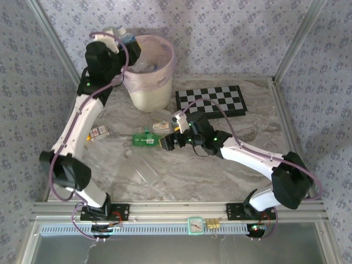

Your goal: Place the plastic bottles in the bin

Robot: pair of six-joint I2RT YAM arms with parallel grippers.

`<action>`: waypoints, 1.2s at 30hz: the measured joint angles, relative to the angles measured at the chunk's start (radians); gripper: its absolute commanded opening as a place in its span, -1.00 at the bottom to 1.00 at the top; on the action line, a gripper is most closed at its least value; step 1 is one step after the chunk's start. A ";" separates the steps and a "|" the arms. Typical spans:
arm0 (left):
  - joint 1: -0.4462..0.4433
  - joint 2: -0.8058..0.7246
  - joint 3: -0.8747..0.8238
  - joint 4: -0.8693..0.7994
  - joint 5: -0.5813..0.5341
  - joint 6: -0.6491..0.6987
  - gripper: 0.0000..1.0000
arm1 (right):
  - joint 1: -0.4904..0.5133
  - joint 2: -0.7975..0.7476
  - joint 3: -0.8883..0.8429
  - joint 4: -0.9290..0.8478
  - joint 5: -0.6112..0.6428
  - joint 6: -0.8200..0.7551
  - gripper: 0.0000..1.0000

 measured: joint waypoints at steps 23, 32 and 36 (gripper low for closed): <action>0.002 0.678 0.892 -0.643 0.030 0.134 0.64 | -0.028 -0.226 -0.152 -0.037 0.140 0.027 1.00; 0.001 0.644 0.890 -0.658 0.032 0.124 1.00 | -0.037 -0.247 -0.164 -0.037 0.158 0.027 1.00; -0.011 0.555 0.853 -0.670 0.031 0.131 1.00 | -0.039 -0.246 -0.173 -0.035 0.159 0.027 1.00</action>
